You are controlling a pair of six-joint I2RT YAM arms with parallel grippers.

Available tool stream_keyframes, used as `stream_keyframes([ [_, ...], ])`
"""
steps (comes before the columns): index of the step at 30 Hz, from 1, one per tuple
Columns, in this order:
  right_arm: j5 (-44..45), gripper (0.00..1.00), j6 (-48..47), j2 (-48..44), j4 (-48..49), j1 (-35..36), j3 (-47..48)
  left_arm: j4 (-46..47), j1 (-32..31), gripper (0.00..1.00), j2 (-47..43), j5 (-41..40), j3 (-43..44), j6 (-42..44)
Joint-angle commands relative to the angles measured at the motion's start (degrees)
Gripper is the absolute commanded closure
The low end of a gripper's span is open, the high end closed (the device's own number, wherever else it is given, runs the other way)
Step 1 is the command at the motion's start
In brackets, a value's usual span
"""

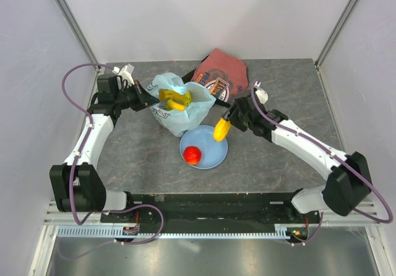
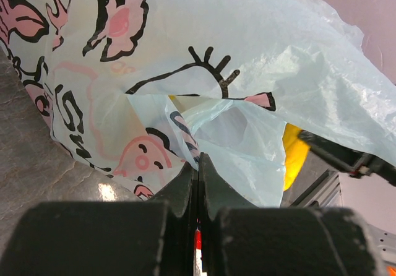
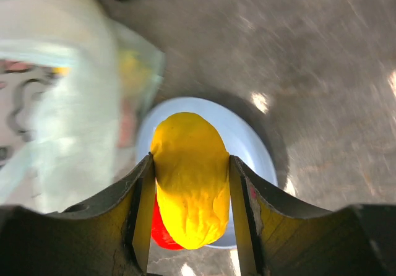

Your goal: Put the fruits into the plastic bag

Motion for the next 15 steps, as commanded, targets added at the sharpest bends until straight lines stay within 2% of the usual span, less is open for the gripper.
stream_keyframes([
  [1,-2.5,1.0,-12.6,-5.3,21.6,0.2,-1.8,-0.6,-0.1,0.98,-2.4,-1.3,2.2,2.6],
  [4,-8.5,1.0,-17.2,-3.8,32.5,0.3,-1.2,-0.8,-0.1,0.99,-2.2,-1.5,2.1,3.0],
  [7,-13.8,1.0,-17.6,-1.3,40.2,0.8,-0.8,-1.4,-0.1,0.98,-2.3,-0.9,2.2,3.1],
  [15,-18.5,1.0,-12.8,8.9,46.0,1.1,6.6,-3.4,-0.2,0.98,-4.0,-0.8,2.1,3.8],
])
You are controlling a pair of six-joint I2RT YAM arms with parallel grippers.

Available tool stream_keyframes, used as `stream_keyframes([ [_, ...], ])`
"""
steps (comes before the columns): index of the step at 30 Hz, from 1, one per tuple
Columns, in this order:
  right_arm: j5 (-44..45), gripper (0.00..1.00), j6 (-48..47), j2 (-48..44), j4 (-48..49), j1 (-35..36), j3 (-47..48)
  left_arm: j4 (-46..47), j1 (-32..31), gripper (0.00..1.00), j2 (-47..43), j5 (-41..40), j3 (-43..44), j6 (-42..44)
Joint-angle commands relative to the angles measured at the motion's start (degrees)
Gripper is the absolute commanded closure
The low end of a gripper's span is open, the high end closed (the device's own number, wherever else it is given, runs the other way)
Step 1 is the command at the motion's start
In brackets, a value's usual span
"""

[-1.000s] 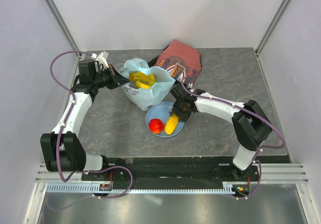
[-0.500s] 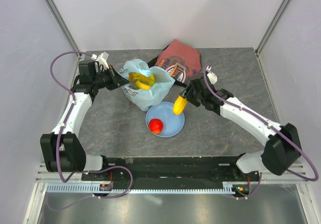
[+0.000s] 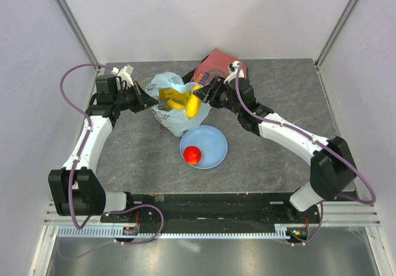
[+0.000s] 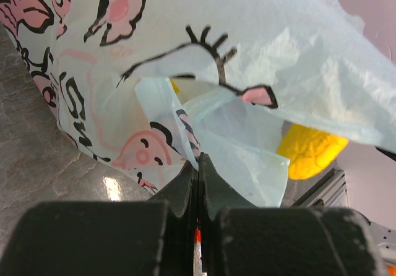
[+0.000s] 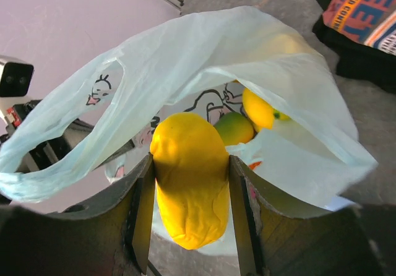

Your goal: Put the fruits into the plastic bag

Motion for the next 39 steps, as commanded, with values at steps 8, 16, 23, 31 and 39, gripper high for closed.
stream_keyframes([
  [8,-0.4,1.0,3.5,9.7,11.5,0.2,8.8,-0.7,-0.2,0.98,-2.3,1.9,2.4,4.6],
  [16,3.6,1.0,-4.2,15.6,8.7,1.5,16.3,-1.0,-0.1,0.98,-1.2,3.6,3.3,4.8],
  [23,1.7,1.0,-4.7,20.0,2.3,3.7,18.2,-0.9,-0.1,0.98,-1.1,4.4,3.4,4.3],
  [31,-3.8,1.0,-4.7,25.0,-2.5,5.1,21.8,0.0,-0.1,0.98,-0.6,4.9,2.7,3.2],
  [39,-4.7,0.82,-7.4,34.2,-11.8,5.6,31.4,0.5,-0.2,0.98,-0.5,5.0,2.4,2.9],
])
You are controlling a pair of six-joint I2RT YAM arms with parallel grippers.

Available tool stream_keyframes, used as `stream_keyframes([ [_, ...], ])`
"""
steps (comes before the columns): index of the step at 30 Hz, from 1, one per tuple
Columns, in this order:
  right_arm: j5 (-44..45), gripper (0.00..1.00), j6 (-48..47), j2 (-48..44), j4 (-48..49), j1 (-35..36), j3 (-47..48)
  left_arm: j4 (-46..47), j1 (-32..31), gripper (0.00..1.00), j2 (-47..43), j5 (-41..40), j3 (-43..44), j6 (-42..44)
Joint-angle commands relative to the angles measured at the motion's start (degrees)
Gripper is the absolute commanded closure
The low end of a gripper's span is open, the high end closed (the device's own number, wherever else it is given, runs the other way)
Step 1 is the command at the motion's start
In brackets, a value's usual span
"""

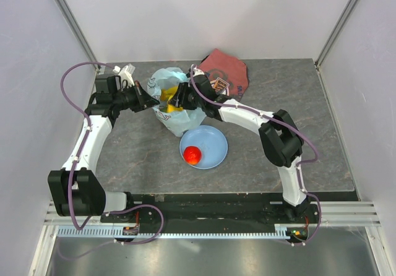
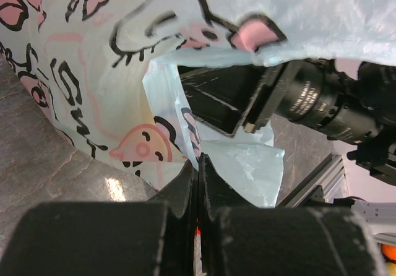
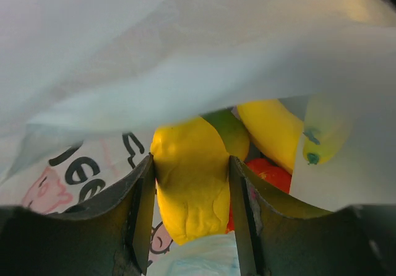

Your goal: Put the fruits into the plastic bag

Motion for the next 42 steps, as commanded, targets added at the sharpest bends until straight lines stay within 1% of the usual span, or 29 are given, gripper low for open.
stream_keyframes([
  [1,-1.6,0.77,-2.1,3.8,-4.6,0.4,6.5,2.0,-0.1,0.98,0.0,1.6,1.5,0.3],
  [2,-1.7,0.71,-2.4,4.1,-5.5,0.5,7.2,2.0,-0.1,0.98,-0.1,1.5,1.3,0.4],
  [3,-1.7,0.6,-2.8,4.4,-5.8,0.5,7.9,2.0,-0.1,0.99,-0.1,1.4,1.2,0.4],
  [5,-1.0,0.52,-3.1,4.4,-6.0,0.5,8.1,2.1,-0.1,0.99,-0.3,1.0,1.2,0.4],
  [6,-0.8,0.45,-3.6,4.4,-6.1,0.4,8.1,2.1,-0.1,0.99,-0.2,1.1,1.2,0.4],
  [9,-0.8,0.39,-4.5,4.4,-6.2,0.5,8.5,2.2,-0.1,0.98,0.0,1.0,1.2,0.4],
  [15,-0.6,0.36,-5.3,4.1,-5.9,0.5,8.9,2.3,-0.1,0.99,0.5,0.9,1.8,0.4],
  [18,-1.2,0.35,-5.9,1.9,-3.8,0.5,7.2,2.3,-0.1,0.98,0.5,0.7,1.7,0.4],
  [20,-0.8,0.36,-6.6,-0.9,1.7,0.5,4.1,2.3,-0.2,0.99,0.3,0.5,1.6,0.4],
  [21,-0.4,0.36,-6.7,-5.1,5.2,0.4,-1.4,2.3,-0.1,0.99,0.3,0.4,1.5,0.5],
  [22,-0.3,0.36,-6.7,-7.0,11.5,0.5,-4.0,2.3,-0.2,0.99,0.3,0.2,1.4,0.5],
  [24,0.3,0.36,-6.8,-11.0,14.5,0.5,-8.5,2.3,-0.1,0.98,0.3,-0.2,1.2,0.5],
  [31,0.2,0.36,-7.7,-19.3,14.0,0.4,-15.3,2.3,-0.1,0.99,0.9,-0.4,1.5,0.3],
  [38,3.7,0.35,-6.0,-27.6,13.9,-0.5,-22.2,2.2,-0.1,0.98,0.4,-0.6,1.2,0.4],
  [39,5.4,0.35,-6.9,-29.1,13.1,-0.4,-22.1,2.1,-0.2,0.99,0.4,-0.6,1.2,0.4],
  [40,6.1,0.35,-10.2,-29.7,9.6,-0.3,-21.7,2.1,-0.2,0.98,0.4,-0.6,1.3,0.4],
  [42,9.0,0.35,-13.3,-31.8,4.4,-0.1,-21.6,2.0,-0.1,0.99,0.3,-0.6,1.4,0.5],
])
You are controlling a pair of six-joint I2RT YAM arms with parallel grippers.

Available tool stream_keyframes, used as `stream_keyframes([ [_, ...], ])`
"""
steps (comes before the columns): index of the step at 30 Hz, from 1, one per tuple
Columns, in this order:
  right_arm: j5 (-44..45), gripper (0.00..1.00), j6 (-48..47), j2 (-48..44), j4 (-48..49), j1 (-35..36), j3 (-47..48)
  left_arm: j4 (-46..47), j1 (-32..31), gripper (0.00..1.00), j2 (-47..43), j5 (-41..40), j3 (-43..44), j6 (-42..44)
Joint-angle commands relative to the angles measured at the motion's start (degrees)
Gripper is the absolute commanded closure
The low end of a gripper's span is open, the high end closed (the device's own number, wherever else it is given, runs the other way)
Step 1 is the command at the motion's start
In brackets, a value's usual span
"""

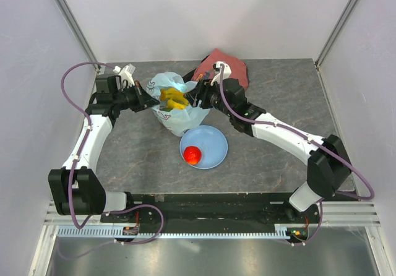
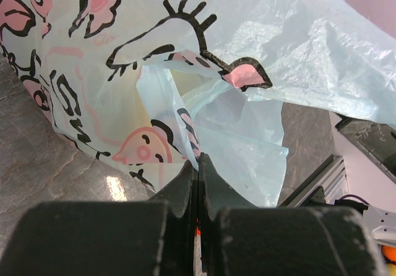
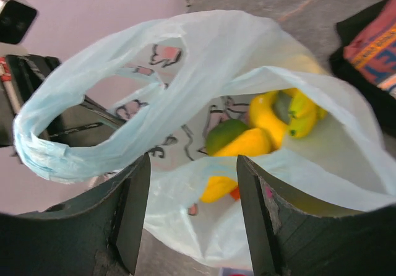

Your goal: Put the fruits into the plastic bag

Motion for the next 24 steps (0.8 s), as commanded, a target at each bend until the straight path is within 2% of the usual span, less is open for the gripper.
stream_keyframes([
  [1,6.5,0.35,-8.5,-5.8,-7.6,0.0,-0.2,1.7,-0.1,0.98,-0.1,-0.3,1.4,0.5],
  [9,7.3,0.35,-21.5,-8.4,-25.2,3.6,0.2,1.7,-0.1,0.98,-0.4,-0.3,1.2,0.8],
  [16,7.5,0.34,-23.7,-9.1,-28.6,8.6,-5.3,1.2,-0.2,0.98,-0.4,-0.7,1.2,1.0],
  [24,6.7,0.27,-29.0,0.7,-27.9,14.9,-4.8,1.1,-1.7,0.98,-0.4,-0.3,1.2,1.1],
])
